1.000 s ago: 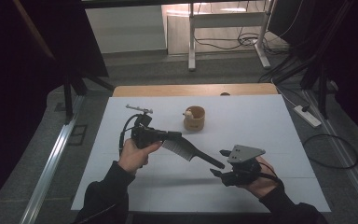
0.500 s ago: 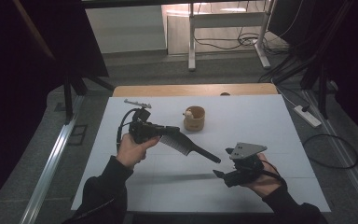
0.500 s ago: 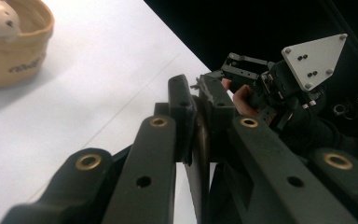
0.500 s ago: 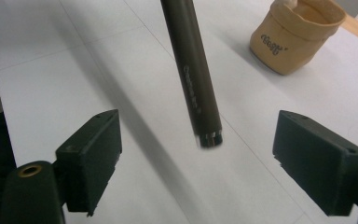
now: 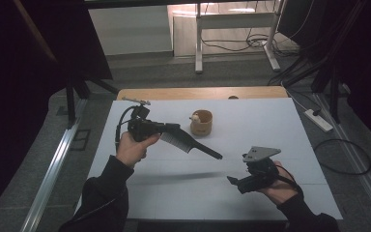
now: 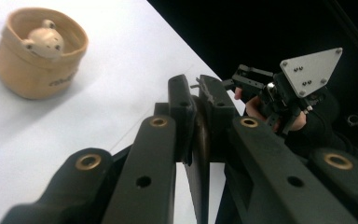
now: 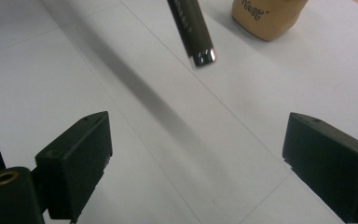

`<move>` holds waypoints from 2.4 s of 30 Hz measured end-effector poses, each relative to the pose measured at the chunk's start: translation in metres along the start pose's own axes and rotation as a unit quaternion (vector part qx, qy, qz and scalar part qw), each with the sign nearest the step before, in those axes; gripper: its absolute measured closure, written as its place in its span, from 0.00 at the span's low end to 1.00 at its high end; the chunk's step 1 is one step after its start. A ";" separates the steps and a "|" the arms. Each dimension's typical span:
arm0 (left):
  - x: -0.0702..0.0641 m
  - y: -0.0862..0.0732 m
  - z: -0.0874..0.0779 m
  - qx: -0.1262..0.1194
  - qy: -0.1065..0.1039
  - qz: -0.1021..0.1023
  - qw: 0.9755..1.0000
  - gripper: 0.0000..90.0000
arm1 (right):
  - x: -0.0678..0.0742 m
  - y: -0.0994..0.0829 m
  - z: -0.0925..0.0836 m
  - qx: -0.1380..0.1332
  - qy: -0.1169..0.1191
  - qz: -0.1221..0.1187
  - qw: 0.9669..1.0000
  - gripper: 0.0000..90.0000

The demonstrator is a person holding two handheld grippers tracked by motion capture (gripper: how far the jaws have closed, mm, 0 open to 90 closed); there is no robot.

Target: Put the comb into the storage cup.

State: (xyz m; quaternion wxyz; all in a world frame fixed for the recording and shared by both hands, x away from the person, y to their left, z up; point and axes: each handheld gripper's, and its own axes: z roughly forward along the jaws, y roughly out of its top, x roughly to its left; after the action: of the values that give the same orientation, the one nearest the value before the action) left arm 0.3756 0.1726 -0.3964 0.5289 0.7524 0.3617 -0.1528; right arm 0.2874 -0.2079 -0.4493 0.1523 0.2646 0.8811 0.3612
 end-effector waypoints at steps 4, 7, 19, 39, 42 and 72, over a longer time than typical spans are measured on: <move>0.001 0.003 -0.006 -0.005 0.005 0.000 1.000 0.93 | -0.001 -0.002 -0.002 0.001 0.003 0.003 1.000 0.06; 0.001 0.005 -0.008 -0.006 0.009 0.000 1.000 0.93 | -0.001 -0.004 -0.003 0.003 0.005 0.005 1.000 0.04; 0.007 0.013 -0.018 -0.017 0.021 -0.007 1.000 0.93 | -0.006 -0.013 -0.010 0.003 0.007 0.018 1.000 0.01; 0.010 0.031 -0.027 -0.024 0.041 -0.008 0.999 0.93 | -0.017 -0.033 -0.029 0.004 -0.014 0.052 0.999 0.00; 0.010 0.035 -0.029 -0.023 0.044 -0.007 0.999 0.93 | -0.019 -0.037 -0.033 0.002 -0.021 0.060 0.998 0.00; 0.015 0.063 -0.045 -0.031 0.080 -0.012 0.996 0.93 | -0.031 -0.078 -0.066 0.032 -0.077 0.145 0.986 0.00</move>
State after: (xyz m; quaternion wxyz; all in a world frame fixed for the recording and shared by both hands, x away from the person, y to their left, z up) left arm 0.4238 0.2081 -0.3451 0.5199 0.7407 0.4164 -0.0874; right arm 0.2551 -0.3091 -0.4571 0.1569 0.4211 0.8302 0.3298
